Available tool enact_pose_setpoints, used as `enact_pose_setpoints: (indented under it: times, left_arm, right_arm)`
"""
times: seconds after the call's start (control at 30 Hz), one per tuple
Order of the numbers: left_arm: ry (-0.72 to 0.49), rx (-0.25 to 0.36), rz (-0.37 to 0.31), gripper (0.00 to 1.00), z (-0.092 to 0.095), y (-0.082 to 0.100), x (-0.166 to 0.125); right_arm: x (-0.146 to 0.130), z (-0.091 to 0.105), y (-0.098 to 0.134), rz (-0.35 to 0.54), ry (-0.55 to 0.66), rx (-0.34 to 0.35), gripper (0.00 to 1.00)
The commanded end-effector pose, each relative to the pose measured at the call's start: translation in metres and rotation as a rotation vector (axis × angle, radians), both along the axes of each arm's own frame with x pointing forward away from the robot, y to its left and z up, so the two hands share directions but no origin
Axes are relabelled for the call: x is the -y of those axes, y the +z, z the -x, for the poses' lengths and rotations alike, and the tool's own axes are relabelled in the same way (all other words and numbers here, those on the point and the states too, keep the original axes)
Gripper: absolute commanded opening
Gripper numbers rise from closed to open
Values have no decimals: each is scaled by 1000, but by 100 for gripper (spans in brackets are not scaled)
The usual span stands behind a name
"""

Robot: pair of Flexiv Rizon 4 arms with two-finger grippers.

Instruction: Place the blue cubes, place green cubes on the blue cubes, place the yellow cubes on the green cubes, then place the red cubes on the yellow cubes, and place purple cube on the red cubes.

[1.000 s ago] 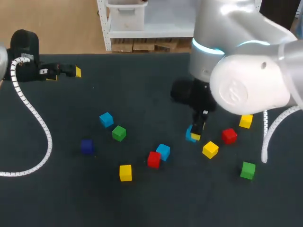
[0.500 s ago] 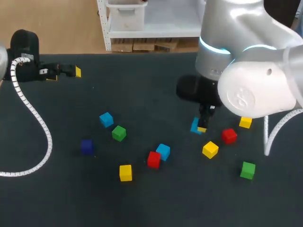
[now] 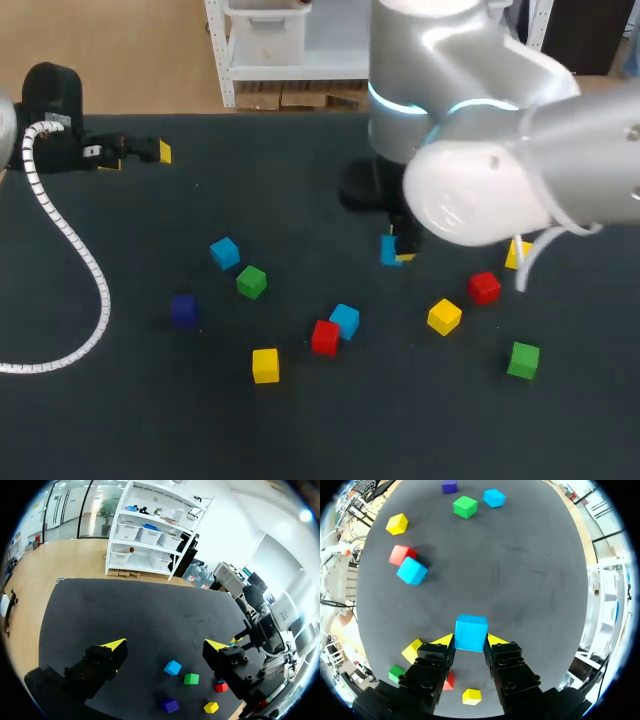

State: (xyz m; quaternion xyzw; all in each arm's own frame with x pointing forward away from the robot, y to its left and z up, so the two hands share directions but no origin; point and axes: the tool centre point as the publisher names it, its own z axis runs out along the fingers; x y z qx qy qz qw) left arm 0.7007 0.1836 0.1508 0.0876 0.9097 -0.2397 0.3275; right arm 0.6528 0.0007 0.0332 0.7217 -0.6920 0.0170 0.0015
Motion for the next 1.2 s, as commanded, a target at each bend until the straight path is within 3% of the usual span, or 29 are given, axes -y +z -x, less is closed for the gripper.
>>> enact_pose_setpoints:
  times: [0.03,0.17,0.47,0.73,0.8,0.83,0.87,0.9,1.2]
  left_arm:
    - [-3,4,5,100,1,-1,-1]
    - [-3,4,5,100,1,-1,-1]
    - [-3,4,5,100,1,-1,-1]
    - [-3,4,5,100,1,-1,-1]
    - [-3,4,5,100,1,-1,-1]
    - [-3,4,5,100,1,-1,-1]
    - [-3,4,5,100,1,-1,-1]
    - [-3,4,5,100,1,-1,-1]
    - [-3,4,5,100,1,-1,-1]
  right_arm:
    - [-7,-20,-5,18,-11,-57,0]
    - [-4,-27,-9,33,-9,-73,0]
    - [0,-22,-19,37,6,-91,0]
    - [4,-21,-27,20,13,-50,0]
    - [5,-20,-29,23,25,-23,53]
    - [6,-21,-30,33,31,-12,93]
    - [7,-20,-31,38,39,-5,93]
    - [8,-20,-31,38,42,-2,100]
    - [7,-22,-29,26,1,49,100]
